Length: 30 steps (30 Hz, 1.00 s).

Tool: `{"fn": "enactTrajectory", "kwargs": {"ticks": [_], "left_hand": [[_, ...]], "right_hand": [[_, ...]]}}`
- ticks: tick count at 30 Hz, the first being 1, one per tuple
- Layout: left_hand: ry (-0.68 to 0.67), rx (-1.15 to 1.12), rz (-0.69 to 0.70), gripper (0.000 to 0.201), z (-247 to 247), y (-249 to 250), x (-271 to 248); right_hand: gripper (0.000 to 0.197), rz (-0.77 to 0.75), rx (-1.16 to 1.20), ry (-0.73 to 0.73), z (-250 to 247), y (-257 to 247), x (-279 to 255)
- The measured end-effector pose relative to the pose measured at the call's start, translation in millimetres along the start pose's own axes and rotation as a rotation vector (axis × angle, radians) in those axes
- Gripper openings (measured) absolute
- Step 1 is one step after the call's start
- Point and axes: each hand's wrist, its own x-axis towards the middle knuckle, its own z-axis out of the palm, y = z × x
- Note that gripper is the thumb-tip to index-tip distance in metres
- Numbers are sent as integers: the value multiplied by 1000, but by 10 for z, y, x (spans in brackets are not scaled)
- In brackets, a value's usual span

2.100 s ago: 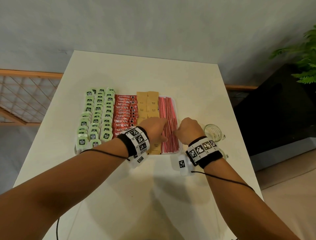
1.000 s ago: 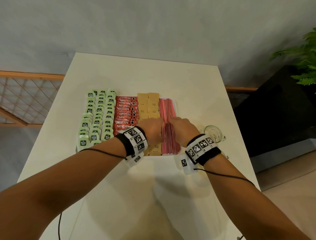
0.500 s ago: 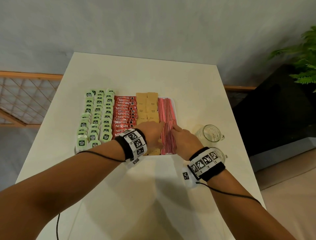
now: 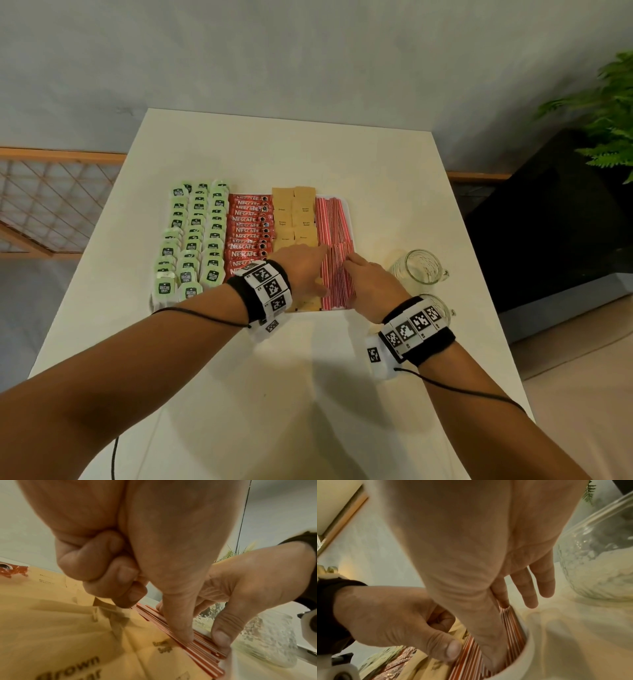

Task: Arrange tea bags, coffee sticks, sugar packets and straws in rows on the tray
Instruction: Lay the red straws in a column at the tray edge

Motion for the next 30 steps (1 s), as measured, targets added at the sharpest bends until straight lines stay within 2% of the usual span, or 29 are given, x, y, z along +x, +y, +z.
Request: {"fn": "enactTrajectory", "kwargs": {"ticks": [5, 10, 14, 19, 23, 30], "left_hand": [[97, -71, -23, 71, -64, -65, -61], [152, -135, -66, 64, -94, -262, -160], [299, -229, -114, 47, -120, -456, -375], [478, -381, -285, 31, -87, -783, -684], [582, -518, -452, 26, 35, -1076, -952], [665, -609, -658, 31, 212, -1398, -1373]], "right_hand": [[60, 17, 148, 23, -74, -1, -15], [74, 73, 286, 79, -174, 15, -100], [74, 97, 392, 136, -181, 19, -111], [63, 134, 535, 241, -109, 51, -139], [64, 188, 651, 247, 4, 45, -135], [58, 209, 773, 289, 156, -84, -174]]}}
